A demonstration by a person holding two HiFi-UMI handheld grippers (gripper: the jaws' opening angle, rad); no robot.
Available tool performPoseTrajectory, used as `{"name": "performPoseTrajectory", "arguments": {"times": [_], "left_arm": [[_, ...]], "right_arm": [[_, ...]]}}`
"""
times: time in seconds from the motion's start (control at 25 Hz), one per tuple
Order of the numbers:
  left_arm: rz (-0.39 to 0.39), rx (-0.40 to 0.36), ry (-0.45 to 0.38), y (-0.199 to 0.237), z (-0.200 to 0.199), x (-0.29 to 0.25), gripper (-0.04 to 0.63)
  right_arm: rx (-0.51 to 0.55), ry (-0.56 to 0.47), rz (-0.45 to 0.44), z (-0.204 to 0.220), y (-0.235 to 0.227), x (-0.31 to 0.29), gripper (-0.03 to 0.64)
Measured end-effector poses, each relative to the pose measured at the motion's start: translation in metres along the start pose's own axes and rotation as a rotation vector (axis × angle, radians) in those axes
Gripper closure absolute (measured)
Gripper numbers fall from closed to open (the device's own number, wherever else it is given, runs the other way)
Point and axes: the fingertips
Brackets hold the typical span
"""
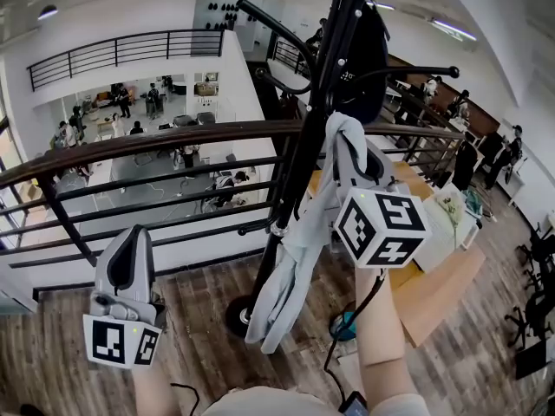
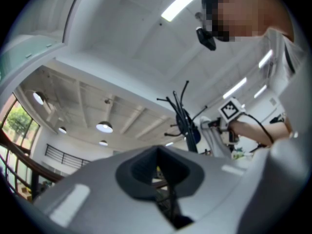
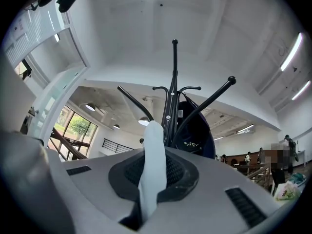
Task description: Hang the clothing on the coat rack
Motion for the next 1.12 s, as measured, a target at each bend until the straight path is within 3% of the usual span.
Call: {"name": "performPoseTrajectory", "arguments": {"times": [0.44,0.8,1.12], "left_arm": [[-0.005,0.003,0.010,-0.001,0.002,0.003,0.589],[0.002,0.010,0.012,-0.015,0.000,0.007,0.589],[0.010,0.008,0.020,-0.038,-0.006,0.012,0.589]], "right_arm": [[0.031,0.028,-0.006,0.012,0.006,-0.008,0.607],[-0.034,-0.015,-0.079,0.007,0.014,0.021,0.541],[-0.072,-0.051,-0.117,0.001,0.010,0.056,0.529]]}}
Point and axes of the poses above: the fingertips, and each gripper's own axes: x backward along the fingers, y to its left, z out of its underside, and after that the axes turned 6 degrees about z, right-handed
